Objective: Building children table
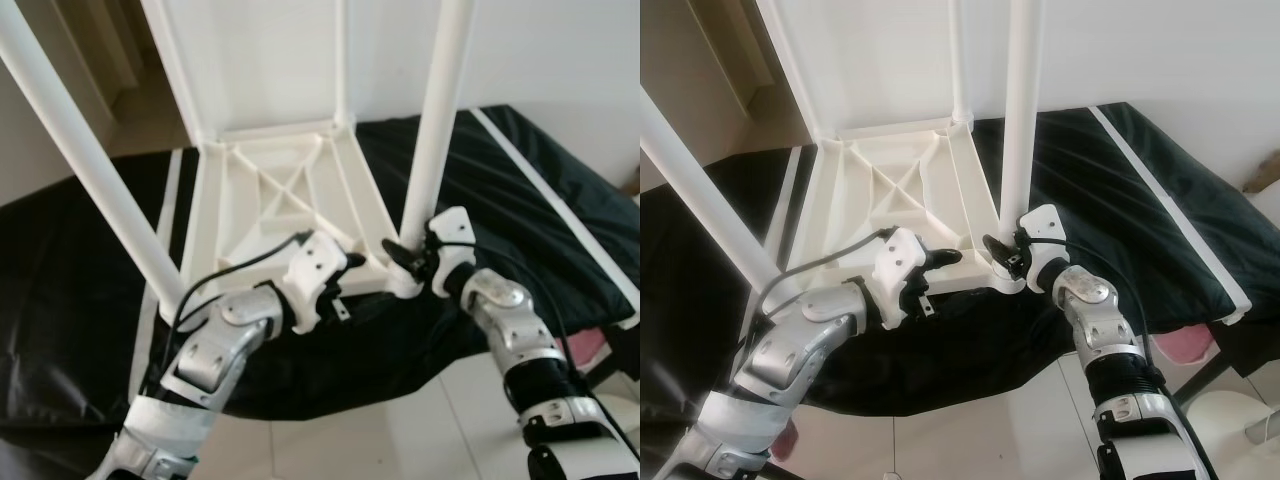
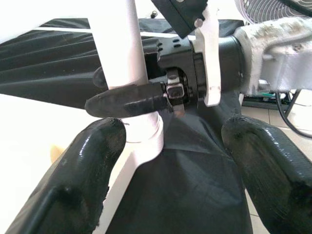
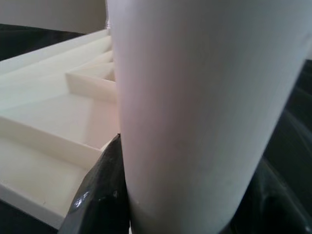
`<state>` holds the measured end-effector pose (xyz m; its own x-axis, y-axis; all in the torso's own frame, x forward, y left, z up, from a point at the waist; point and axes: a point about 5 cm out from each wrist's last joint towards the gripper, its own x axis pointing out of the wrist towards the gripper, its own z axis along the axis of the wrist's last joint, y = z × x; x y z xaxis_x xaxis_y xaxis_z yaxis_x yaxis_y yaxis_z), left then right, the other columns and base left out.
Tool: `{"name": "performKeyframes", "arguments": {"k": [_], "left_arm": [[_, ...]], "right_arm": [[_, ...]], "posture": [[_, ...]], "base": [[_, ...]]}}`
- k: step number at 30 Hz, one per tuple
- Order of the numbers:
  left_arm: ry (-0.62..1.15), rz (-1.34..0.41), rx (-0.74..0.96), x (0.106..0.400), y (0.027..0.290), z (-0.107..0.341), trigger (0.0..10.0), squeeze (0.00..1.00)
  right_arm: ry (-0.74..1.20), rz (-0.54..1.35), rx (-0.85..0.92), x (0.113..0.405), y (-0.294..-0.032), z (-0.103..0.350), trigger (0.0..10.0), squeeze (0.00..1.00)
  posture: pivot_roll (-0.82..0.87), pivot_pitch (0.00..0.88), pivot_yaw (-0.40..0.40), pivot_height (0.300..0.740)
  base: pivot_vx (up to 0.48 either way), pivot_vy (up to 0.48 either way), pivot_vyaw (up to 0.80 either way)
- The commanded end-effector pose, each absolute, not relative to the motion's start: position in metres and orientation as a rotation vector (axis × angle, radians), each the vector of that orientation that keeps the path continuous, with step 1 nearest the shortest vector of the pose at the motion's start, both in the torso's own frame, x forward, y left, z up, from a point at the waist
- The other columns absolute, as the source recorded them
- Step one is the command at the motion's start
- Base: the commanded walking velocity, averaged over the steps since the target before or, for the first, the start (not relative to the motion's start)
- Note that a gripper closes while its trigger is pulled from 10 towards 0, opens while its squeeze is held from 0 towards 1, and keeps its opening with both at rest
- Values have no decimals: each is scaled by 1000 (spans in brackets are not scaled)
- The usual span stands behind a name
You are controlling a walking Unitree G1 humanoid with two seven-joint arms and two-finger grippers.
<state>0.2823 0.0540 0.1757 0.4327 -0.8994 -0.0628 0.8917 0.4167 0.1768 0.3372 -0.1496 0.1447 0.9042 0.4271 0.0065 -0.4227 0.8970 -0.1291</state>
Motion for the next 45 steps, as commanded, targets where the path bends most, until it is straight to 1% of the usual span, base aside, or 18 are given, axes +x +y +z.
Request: {"name": "performKeyframes", "arguments": {"k": [1, 3, 5, 6, 9, 10, 13, 15, 17, 22, 30, 43, 44, 45], "left_arm": [[-30, -1178, 196, 281, 55, 173, 10000, 0], [-26, -1179, 189, 279, 54, 172, 10000, 0], [-26, -1179, 189, 279, 54, 172, 10000, 0], [-25, -1179, 188, 279, 54, 172, 10000, 0], [-24, -1182, 181, 278, 52, 171, 10000, 0], [-24, -1182, 181, 278, 52, 171, 10000, 0], [-24, -1182, 179, 278, 51, 170, 10000, 0], [-24, -1185, 178, 277, 50, 170, 10000, 0], [-25, -1187, 178, 277, 50, 170, 10000, 0], [-24, -1186, 179, 276, 51, 170, 10000, 0], [-26, -1185, 182, 277, 51, 170, 10000, 0], [-20, -1189, 196, 276, 53, 169, 10000, 0], [-20, -1190, 196, 276, 53, 169, 10000, 0], [-20, -1190, 197, 276, 53, 169, 10000, 0]], "right_arm": [[37, 410, -101, 334, -151, 130, 10000, 0], [48, 335, -18, 326, -132, 126, 10000, 0], [48, 335, -18, 326, -132, 126, 10000, 0], [52, 306, 2, 326, -127, 125, 10000, 0], [64, 107, 58, 329, -118, 123, 10000, 0], [64, 107, 58, 329, -118, 123, 10000, 0], [70, -56, 65, 327, -119, 122, 10000, 0], [49, -6, 58, 324, -103, 123, 10000, 0], [45, 12, 54, 323, -98, 125, 10000, 0], [54, -13, 49, 322, -101, 127, 10000, 0], [51, -36, 52, 320, -93, 129, 10000, 0], [22, -6, 45, 318, -93, 133, 10000, 0], [19, -5, 44, 318, -93, 134, 10000, 1000], [12, 4, 50, 318, -93, 134, 10000, 1000]], "posture": [[22, 0, 85, 740], [18, 0, 80, 740], [18, 0, 80, 740], [18, 0, 79, 740], [18, 0, 73, 740], [18, 0, 73, 740], [18, 0, 72, 740], [22, 0, 69, 740], [25, 0, 66, 740], [27, 0, 66, 740], [31, 0, 64, 740], [30, 0, 67, 740], [29, 0, 68, 740], [28, 0, 67, 740]], "base": [[0, 0, 0], [0, 0, 0], [0, 0, 0], [0, 0, 0], [0, 0, 0], [0, 0, 0], [0, 0, 0], [0, 0, 0], [0, 0, 0], [0, 0, 0], [0, 0, 0], [0, 0, 0], [0, 0, 0], [0, 0, 0]]}}
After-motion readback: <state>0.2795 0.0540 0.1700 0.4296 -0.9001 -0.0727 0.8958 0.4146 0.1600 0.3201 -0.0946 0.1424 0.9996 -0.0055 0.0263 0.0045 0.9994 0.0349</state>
